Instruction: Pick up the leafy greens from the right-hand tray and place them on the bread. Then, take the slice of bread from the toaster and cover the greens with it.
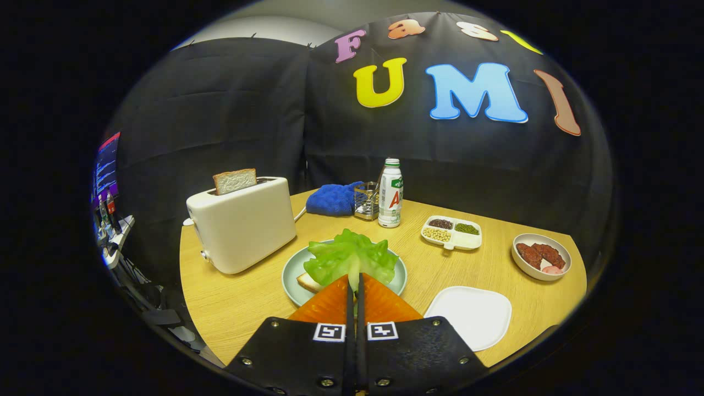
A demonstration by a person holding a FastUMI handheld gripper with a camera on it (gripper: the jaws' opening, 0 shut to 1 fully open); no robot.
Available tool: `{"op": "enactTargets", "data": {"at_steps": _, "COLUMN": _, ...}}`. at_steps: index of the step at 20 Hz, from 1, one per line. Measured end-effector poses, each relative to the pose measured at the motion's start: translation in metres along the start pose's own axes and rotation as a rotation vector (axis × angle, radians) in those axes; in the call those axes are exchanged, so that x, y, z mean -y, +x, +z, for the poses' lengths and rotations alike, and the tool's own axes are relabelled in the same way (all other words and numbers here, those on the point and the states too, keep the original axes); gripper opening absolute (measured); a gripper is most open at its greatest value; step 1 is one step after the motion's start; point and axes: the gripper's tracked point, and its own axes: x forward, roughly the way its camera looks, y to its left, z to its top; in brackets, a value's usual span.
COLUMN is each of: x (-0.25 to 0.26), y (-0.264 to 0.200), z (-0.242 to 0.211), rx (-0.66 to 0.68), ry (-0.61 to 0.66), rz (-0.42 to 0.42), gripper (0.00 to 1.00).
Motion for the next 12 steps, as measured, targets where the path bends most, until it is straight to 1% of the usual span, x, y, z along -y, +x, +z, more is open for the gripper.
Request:
{"op": "enactTargets", "data": {"at_steps": 3, "x": -0.008, "y": 0.020, "z": -0.007, "rx": -0.032, "ry": 0.007, "rz": 0.014, "gripper": 0.01}}
{"op": "enactTargets", "data": {"at_steps": 7, "x": -0.014, "y": 0.036, "z": -0.013, "rx": -0.051, "ry": -0.006, "rz": 0.026, "gripper": 0.01}}
{"op": "enactTargets", "data": {"at_steps": 11, "x": -0.009, "y": 0.044, "z": -0.024, "rx": -0.088, "ry": -0.023, "rz": 0.013, "gripper": 0.01}}
{"op": "enactTargets", "data": {"at_steps": 12, "x": -0.011, "y": 0.045, "z": -0.028, "rx": -0.097, "ry": -0.027, "rz": 0.014, "gripper": 0.10}}
